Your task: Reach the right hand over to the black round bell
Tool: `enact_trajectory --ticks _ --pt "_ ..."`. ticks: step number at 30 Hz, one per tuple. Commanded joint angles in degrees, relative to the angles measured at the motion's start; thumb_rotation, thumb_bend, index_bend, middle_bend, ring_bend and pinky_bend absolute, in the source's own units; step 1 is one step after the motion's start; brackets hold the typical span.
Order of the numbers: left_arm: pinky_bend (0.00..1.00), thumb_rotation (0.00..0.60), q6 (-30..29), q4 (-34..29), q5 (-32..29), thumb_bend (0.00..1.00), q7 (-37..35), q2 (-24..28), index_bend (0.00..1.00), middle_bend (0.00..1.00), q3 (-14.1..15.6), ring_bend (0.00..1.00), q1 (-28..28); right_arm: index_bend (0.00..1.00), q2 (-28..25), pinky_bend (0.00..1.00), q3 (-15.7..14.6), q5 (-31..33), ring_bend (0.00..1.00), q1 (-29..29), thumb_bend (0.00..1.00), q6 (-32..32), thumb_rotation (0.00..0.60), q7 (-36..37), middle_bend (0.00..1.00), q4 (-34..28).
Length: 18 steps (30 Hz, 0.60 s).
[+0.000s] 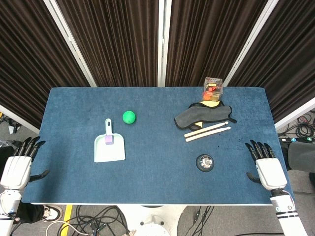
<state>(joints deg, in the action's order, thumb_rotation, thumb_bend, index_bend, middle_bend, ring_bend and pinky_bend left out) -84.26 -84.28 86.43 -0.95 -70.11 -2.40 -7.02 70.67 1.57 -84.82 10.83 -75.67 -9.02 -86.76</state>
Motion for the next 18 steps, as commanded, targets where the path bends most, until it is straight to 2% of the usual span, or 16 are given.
enact_trajectory --ticks 1,8,10,11,13,14,15,17,18 --pt "0.17 0.600 -0.02 -0.12 0.16 0.09 0.25 0.10 0.15 0.07 0.08 0.01 -0.02 0.00 -0.02 0.00 -0.11 0.00 0.00 0.03 0.10 0.16 0.600 -0.06 0.00 -0.06" --pt "0.16 0.600 -0.25 0.08 0.31 0.09 0.14 0.01 0.15 0.07 0.07 0.01 -0.01 0.00 -0.16 0.00 -0.15 -0.47 0.00 0.21 0.10 0.12 0.600 0.23 0.00 -0.22" --pt "0.16 0.600 -0.23 -0.03 0.24 0.09 -0.08 0.04 0.15 0.07 -0.01 0.01 -0.05 0.00 -0.15 0.00 -0.17 -0.67 0.00 0.25 0.15 0.05 0.600 0.61 0.00 -0.15" --pt "0.16 0.600 -0.05 -0.22 0.20 0.09 -0.09 0.16 0.15 0.07 0.00 0.01 -0.12 0.00 -0.18 0.00 -0.23 -0.77 0.00 0.28 0.23 0.14 0.600 0.87 0.00 -0.23" --pt "0.16 0.600 0.09 -0.42 0.36 0.09 0.15 0.39 0.15 0.07 0.00 0.01 -0.29 0.00 -0.17 0.00 -0.36 -1.16 0.00 0.38 0.49 0.15 0.600 1.24 0.00 -0.31" --pt "0.16 0.600 0.01 -0.46 0.43 0.09 0.22 0.48 0.15 0.07 -0.07 0.01 -0.34 0.00 -0.12 0.00 -0.40 -1.35 0.00 0.43 0.70 0.14 0.600 1.29 0.00 -0.29" --pt "0.16 0.600 0.00 -0.56 0.42 0.09 0.18 0.57 0.15 0.07 -0.08 0.01 -0.35 0.00 0.11 0.00 -0.36 -1.35 0.00 0.44 0.86 0.05 0.600 1.09 0.00 -0.29" --pt "0.16 0.600 0.10 -0.86 0.34 0.09 0.12 0.71 0.15 0.07 0.09 0.01 -0.24 0.00 0.63 0.00 -0.35 -1.14 0.00 0.25 0.99 -0.21 0.600 0.40 0.02 -0.39" --pt "0.16 0.600 0.06 -0.92 0.33 0.09 0.12 0.73 0.15 0.07 0.19 0.01 -0.13 0.00 0.82 0.00 -0.35 -1.15 0.00 0.15 1.00 -0.43 0.600 0.10 0.04 -0.36"
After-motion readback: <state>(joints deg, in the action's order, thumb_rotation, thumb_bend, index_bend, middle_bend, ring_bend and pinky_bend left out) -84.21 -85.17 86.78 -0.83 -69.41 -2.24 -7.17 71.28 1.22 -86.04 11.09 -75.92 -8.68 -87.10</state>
